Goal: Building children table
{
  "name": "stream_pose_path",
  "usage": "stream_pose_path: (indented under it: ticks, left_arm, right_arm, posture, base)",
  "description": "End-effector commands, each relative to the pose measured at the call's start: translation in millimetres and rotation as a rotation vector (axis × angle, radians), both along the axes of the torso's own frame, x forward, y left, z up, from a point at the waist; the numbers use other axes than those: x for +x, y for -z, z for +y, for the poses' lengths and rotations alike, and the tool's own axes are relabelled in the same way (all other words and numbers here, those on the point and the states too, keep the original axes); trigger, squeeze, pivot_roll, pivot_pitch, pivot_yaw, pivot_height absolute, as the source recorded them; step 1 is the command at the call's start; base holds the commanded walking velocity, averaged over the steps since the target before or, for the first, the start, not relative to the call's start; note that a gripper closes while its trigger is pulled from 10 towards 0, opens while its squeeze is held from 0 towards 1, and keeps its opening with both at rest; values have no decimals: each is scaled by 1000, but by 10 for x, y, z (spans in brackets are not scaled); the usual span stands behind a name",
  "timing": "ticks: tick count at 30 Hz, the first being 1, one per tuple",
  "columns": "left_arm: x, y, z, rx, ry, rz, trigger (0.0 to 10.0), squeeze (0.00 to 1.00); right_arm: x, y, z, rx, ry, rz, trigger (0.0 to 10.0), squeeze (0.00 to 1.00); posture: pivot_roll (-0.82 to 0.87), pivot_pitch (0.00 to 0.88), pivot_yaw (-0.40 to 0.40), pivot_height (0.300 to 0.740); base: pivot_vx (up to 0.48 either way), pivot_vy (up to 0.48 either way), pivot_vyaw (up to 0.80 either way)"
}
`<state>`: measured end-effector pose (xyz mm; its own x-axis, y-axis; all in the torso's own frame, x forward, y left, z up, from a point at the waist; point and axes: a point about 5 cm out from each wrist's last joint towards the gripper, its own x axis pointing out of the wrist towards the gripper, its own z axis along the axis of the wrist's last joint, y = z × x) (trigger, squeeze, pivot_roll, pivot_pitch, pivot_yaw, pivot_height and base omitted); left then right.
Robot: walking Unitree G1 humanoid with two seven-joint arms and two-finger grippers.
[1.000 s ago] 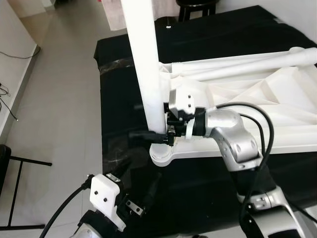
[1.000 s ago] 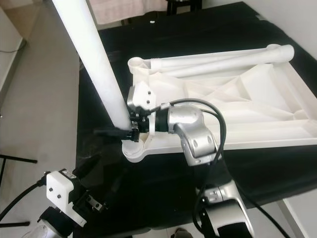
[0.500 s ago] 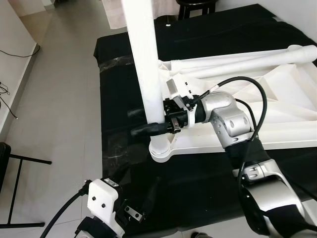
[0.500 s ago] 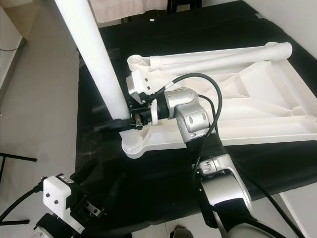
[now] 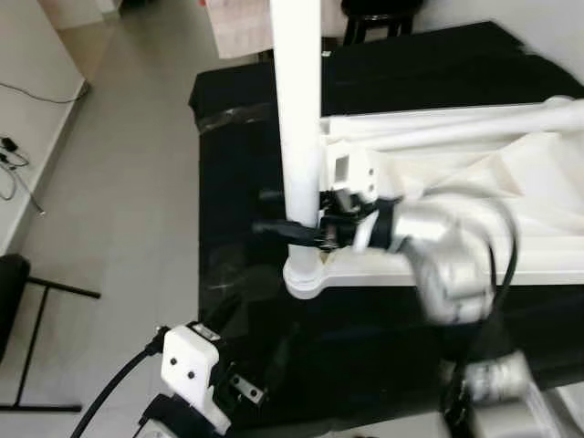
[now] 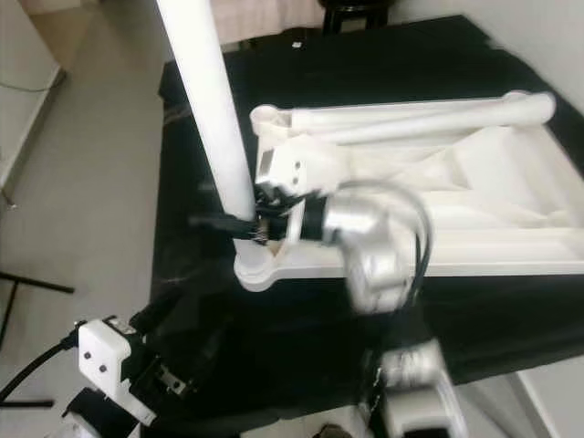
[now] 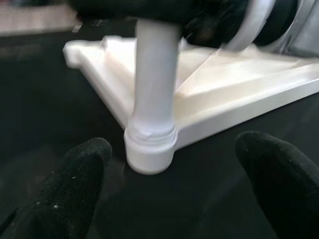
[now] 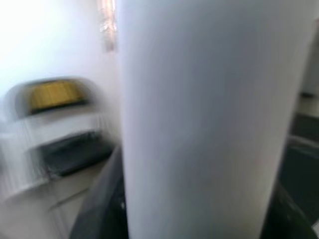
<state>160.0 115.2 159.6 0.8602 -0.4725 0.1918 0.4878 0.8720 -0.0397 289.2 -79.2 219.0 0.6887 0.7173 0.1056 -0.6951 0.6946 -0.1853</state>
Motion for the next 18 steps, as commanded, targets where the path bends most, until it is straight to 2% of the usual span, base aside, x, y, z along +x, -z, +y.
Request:
stream_pose_path:
  ticks: [1, 2, 4, 6, 8, 11, 12, 13, 14, 15, 16, 18]
  left_arm:
    - [-16, 63, 40, 16, -2, 33, 10000, 0]
    - [-5, 70, 41, 18, 1, 33, 10000, 0]
    - [-5, 70, 41, 18, 1, 33, 10000, 0]
    - [5, 76, 39, 21, 4, 33, 10000, 0]
    - [12, 79, 39, 25, -2, 31, 10000, 0]
    - [12, 79, 39, 25, -2, 31, 10000, 0]
    - [11, 79, 46, 28, -11, 30, 10000, 0]
    - [11, 79, 46, 28, -11, 30, 10000, 0]
    - [9, 78, 50, 29, -17, 30, 10000, 0]
    - [8, 74, 51, 30, -20, 29, 10000, 0]
    - [8, 74, 51, 30, -20, 29, 10000, 0]
    - [7, 67, 44, 28, -16, 27, 10000, 0]
  right_arm:
    - [-44, 646, -341, -133, 322, 307, 0, 0]
    - [-71, 680, -338, -131, 367, 316, 0, 0]
    - [-71, 680, -338, -131, 367, 316, 0, 0]
    - [-33, 652, -277, -125, 360, 304, 0, 0]
    - [96, 539, -158, -106, 344, 270, 0, 0]
    - [96, 539, -158, -106, 344, 270, 0, 0]
    - [119, 487, -105, -92, 320, 257, 10000, 0]
    - [119, 487, -105, -92, 320, 257, 10000, 0]
    - [151, 421, -70, -69, 274, 228, 10000, 1000]
    - [185, 351, -31, -18, 188, 219, 10000, 1000]
    - [185, 351, -31, -18, 188, 219, 10000, 1000]
    - [213, 85, 50, 75, -67, 148, 10000, 1000]
  posture:
    - [-10, 221, 88, 740]
    - [-11, 210, 93, 740]
    - [-11, 210, 93, 740]
    - [1, 206, 86, 740]
    - [6, 206, 87, 740]
    - [6, 206, 87, 740]
    - [10, 207, 87, 740]
    - [10, 207, 87, 740]
    - [15, 209, 86, 740]
    - [14, 212, 85, 740]
    - [14, 212, 85, 740]
    - [14, 220, 86, 740]
  base:
    - [0, 0, 0]
    - [0, 0, 0]
    - [0, 0, 0]
    - [0, 0, 0]
    - [0, 0, 0]
    - [0, 0, 0]
    - [0, 0, 0]
    - [0, 0, 0]
    - [0, 0, 0]
    - [0, 0, 0]
    - [0, 0, 0]
    - [0, 0, 0]
